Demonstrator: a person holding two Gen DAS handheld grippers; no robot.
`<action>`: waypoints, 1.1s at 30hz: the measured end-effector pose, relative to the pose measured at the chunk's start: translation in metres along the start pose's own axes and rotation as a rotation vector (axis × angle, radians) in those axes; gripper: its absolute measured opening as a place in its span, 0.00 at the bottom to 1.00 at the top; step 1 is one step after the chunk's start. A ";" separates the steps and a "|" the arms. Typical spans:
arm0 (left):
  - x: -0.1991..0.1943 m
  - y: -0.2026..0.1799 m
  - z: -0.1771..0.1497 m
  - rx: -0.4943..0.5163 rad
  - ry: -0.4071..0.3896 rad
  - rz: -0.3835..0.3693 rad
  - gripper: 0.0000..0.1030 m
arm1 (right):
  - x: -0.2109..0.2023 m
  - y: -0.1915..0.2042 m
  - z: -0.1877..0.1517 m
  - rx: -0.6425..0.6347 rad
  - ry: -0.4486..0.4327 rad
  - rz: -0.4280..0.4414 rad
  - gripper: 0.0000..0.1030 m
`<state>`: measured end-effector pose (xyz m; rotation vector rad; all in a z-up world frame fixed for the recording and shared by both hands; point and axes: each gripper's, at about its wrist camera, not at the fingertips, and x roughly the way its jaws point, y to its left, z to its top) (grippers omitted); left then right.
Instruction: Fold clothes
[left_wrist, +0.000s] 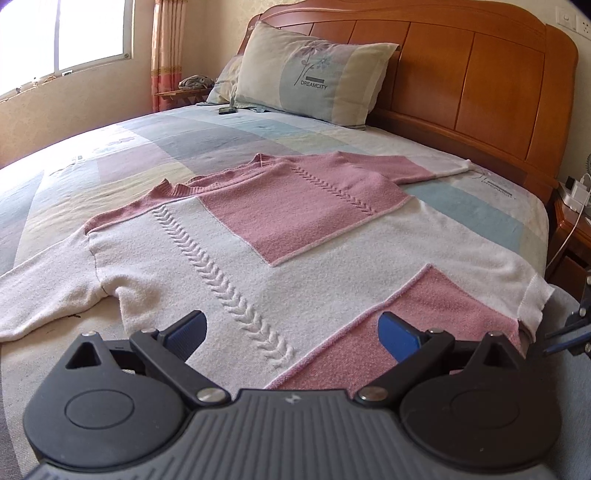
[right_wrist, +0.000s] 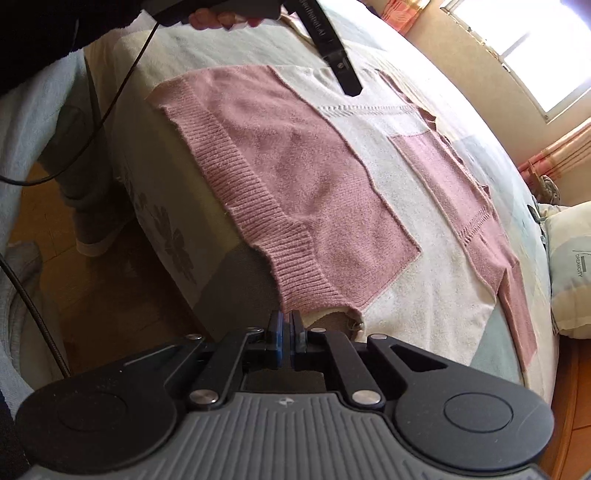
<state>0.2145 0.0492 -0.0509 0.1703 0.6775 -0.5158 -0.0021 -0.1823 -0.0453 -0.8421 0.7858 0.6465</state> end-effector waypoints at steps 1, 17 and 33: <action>0.003 -0.004 -0.002 0.026 0.019 0.006 0.96 | -0.003 -0.008 0.004 0.032 -0.026 -0.011 0.09; -0.010 -0.034 -0.041 0.247 0.177 0.023 0.97 | 0.056 -0.067 -0.022 0.585 -0.083 0.063 0.77; 0.011 -0.046 -0.036 0.253 0.197 -0.069 0.99 | 0.061 -0.121 -0.070 0.836 -0.113 -0.021 0.93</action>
